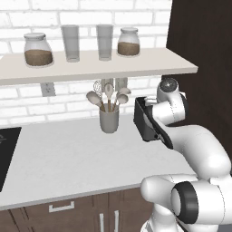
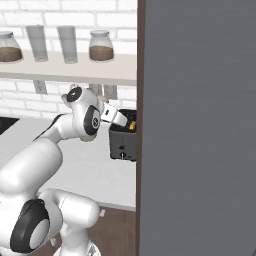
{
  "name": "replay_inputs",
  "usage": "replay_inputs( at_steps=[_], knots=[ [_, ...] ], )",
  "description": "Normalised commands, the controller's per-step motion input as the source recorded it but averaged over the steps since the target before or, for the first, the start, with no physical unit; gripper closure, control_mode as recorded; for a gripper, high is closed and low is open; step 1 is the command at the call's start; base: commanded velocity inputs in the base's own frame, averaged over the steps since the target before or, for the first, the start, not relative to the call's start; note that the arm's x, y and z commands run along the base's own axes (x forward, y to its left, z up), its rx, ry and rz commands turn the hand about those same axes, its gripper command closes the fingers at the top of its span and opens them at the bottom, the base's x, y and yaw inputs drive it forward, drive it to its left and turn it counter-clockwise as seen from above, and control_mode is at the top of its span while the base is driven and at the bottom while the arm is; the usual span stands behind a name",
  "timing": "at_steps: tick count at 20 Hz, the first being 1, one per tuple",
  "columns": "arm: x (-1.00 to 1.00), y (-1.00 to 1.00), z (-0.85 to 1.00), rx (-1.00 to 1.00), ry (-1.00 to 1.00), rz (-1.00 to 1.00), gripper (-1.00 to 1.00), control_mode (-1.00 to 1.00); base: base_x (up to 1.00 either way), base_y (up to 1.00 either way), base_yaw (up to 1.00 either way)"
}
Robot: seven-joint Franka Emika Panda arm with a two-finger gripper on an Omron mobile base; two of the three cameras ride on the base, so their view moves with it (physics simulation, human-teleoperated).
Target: Start the toaster. Once the lever pops up, take the bread to the plate on the dining counter.
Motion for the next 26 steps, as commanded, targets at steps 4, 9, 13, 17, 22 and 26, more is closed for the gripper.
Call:
replay_inputs(
  at_steps=[4, 9, 13, 17, 22, 26],
  knots=[
    [0.0, 0.0, 0.0, 0.0, 0.0, 0.0, -1.0, -1.0, 0.0, 0.0, 0.0],
    [0.0, 0.0, 0.0, 0.0, 0.0, 0.0, -1.0, -1.0, 0.0, 0.0, 0.0],
    [0.0, 0.0, 0.0, 0.0, 0.0, 0.0, -1.0, -1.0, 0.0, 0.0, 0.0],
    [0.0, 0.0, 0.0, 0.0, 0.0, 0.0, -1.0, -1.0, 0.0, 0.0, 0.0],
    [0.0, 0.0, 0.0, 0.0, 0.0, 0.0, -1.0, -1.0, 0.0, 0.0, 0.0],
    [0.0, 0.0, 0.0, 0.0, 0.0, 0.0, -1.0, -1.0, 0.0, 0.0, 0.0]
  ],
)
